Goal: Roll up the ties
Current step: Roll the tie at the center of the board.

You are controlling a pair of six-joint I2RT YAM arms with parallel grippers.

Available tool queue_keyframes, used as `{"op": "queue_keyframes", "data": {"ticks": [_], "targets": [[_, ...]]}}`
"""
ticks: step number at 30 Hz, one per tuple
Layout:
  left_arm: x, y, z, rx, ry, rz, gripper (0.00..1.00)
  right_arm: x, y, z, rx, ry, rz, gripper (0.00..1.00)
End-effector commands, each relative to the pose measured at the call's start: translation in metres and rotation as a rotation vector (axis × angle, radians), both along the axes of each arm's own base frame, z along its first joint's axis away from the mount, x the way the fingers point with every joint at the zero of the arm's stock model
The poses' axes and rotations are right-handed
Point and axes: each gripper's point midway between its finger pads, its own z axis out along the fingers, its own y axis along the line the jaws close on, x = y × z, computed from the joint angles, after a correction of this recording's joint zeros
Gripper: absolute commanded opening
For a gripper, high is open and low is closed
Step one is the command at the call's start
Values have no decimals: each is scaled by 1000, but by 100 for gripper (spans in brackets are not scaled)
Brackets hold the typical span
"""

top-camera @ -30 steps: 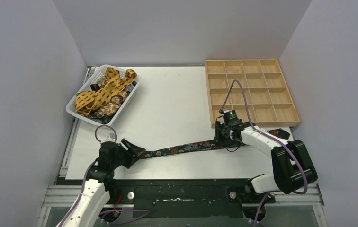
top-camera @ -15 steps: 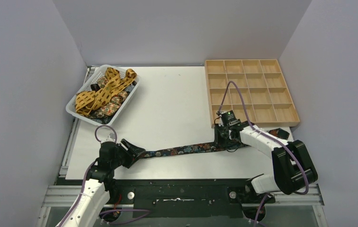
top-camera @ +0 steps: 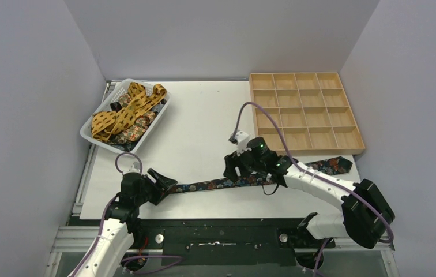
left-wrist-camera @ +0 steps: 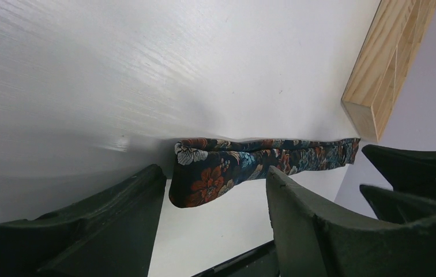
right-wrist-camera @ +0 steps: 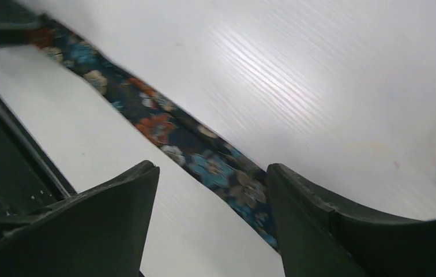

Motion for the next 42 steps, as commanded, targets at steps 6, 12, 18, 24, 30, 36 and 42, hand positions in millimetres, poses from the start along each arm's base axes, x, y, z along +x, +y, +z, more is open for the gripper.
{"op": "queue_keyframes", "data": {"ticks": [6, 12, 18, 24, 30, 36, 42], "targets": [[8, 17, 16, 62, 23, 102, 67, -38, 159, 23, 265, -411, 545, 75], [8, 26, 29, 83, 25, 162, 67, -45, 210, -1, 275, -443, 686, 75], [8, 25, 31, 61, 10, 170, 66, -40, 219, -17, 219, -473, 762, 76], [8, 25, 27, 69, 13, 162, 66, -54, 210, -40, 171, -415, 873, 71], [7, 12, 16, 48, 6, 71, 66, -46, 189, -76, 73, -309, 880, 46], [7, 0, 4, 37, -21, -28, 66, -26, 168, -79, 72, -290, 860, 35], [18, -8, 5, 33, -90, -90, 66, -39, 168, -83, 94, -254, 924, 36]]}}
